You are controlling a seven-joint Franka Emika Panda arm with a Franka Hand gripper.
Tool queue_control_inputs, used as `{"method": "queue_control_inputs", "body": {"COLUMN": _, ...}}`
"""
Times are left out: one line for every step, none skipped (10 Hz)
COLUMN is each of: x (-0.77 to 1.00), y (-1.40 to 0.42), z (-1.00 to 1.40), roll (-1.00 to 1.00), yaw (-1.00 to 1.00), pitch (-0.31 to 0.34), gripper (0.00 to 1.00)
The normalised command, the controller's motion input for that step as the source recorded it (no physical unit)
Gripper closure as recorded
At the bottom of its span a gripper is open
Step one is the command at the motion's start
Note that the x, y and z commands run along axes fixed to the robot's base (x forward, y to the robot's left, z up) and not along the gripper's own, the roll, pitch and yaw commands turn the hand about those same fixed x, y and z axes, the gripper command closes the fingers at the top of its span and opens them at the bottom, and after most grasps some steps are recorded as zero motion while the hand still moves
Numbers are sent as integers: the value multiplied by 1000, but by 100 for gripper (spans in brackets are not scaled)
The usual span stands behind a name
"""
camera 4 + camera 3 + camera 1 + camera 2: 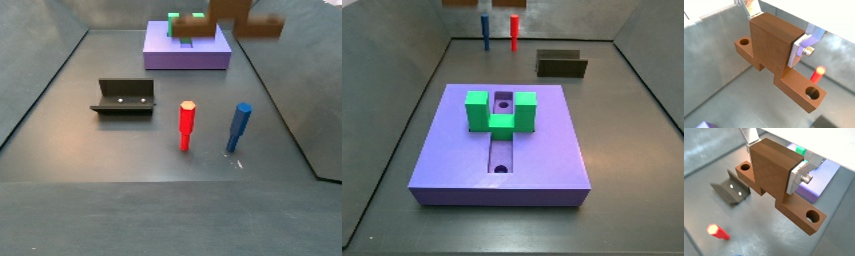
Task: Pick up the brown object. Move up. Move to above the board. Insert the brown object.
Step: Move to above the board.
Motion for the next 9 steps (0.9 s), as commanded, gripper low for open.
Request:
{"method": "queue_control_inputs", "body": {"x": 28, "y": -3, "z": 757, "roll": 9, "yaw": 2, "pitch": 94, "gripper": 100}}
{"method": "queue_control_inputs", "body": {"x": 33, "y": -5, "z": 287, "roll": 13, "yaw": 4, "pitch": 60, "gripper": 100}}
{"method": "queue_control_inputs", "body": {"x": 294, "y": -1400, "z": 233, "roll": 33, "yaw": 48, "pitch": 91, "gripper": 100}}
{"method": "queue_control_inputs", "body": {"x": 287, "y": -1400, "z": 223, "roll": 36, "yaw": 49, "pitch": 100, "gripper": 100}}
{"method": "queue_control_inputs", "body": {"x": 300, "y": -1400, "z": 228, "roll": 59, "yaw": 36, "pitch": 126, "gripper": 100}}
{"method": "queue_control_inputs", "body": {"x": 323, "y": -1400, "z": 232, "roll": -3, "yaw": 20, "pitch": 137, "gripper": 100}}
{"method": "queue_control_inputs", "body": {"x": 337, "y": -1400, "z": 229, "roll": -3, "yaw": 13, "pitch": 146, "gripper": 100}}
{"method": "queue_control_inputs", "body": {"x": 353, "y": -1400, "z": 236, "roll": 25, "yaw": 11, "pitch": 153, "gripper": 100}}
{"method": "queue_control_inputs", "body": {"x": 379, "y": -1400, "z": 245, "roll": 2, "yaw": 13, "pitch": 157, "gripper": 100}}
